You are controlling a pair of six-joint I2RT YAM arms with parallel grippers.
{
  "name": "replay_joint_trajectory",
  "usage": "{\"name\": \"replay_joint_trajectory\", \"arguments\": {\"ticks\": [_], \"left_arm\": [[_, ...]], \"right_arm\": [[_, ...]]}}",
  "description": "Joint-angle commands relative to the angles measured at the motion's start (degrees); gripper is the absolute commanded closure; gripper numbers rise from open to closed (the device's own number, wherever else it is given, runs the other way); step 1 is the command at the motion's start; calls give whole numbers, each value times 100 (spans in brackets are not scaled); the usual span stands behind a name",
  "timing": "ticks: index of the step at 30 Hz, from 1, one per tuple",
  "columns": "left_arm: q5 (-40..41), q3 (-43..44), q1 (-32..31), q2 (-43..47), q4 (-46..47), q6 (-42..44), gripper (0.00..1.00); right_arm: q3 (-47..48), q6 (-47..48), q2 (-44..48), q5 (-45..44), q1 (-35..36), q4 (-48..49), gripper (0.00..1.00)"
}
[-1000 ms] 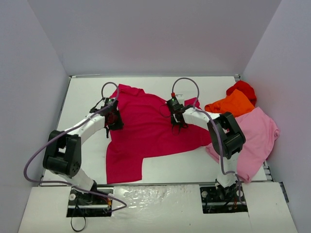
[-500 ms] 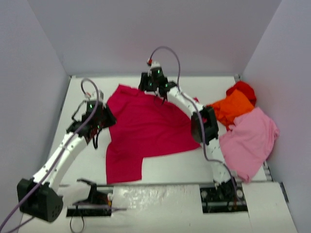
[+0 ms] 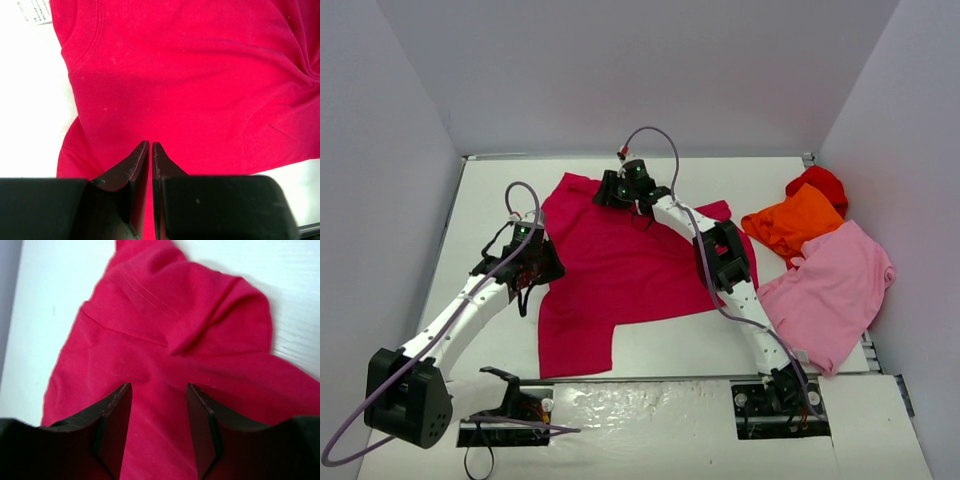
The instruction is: Fold and stack the t-shirts
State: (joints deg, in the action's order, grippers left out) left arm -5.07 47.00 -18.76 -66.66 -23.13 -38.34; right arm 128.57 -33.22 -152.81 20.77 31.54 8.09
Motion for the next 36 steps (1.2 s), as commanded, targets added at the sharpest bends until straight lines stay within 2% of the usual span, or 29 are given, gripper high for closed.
{"name": "replay_joint_trajectory", "arguments": {"ticks": [1, 7, 11, 23, 26, 29, 32, 36], "left_arm": [[49, 170, -31, 194, 180, 48, 95], [-42, 100, -31, 230, 194, 21, 96], [-71, 50, -31, 219, 157, 20, 97], [-125, 2, -31, 89, 241, 35, 99], [-109, 10, -31, -68, 279, 18, 100], [-100, -59, -31, -136, 579, 10, 100], [12, 53, -31, -350, 931, 141, 100], [129, 1010, -60, -907, 848, 467, 100]], "right_arm": [[64, -424, 280, 90, 8, 1126, 55], [-12, -857, 42, 65, 28, 2055, 54], [422, -970, -251, -3, 20, 1831, 54], [349, -815, -435, -374, 30, 1446, 57], [-97, -627, -191, -170, 68, 1418, 63], [-1513, 206, 906, -728, 255, 1992, 60], [-1706, 529, 1703, -971, 256, 1743, 59], [-1483, 990, 2413, -1293, 195, 899, 58]]}}
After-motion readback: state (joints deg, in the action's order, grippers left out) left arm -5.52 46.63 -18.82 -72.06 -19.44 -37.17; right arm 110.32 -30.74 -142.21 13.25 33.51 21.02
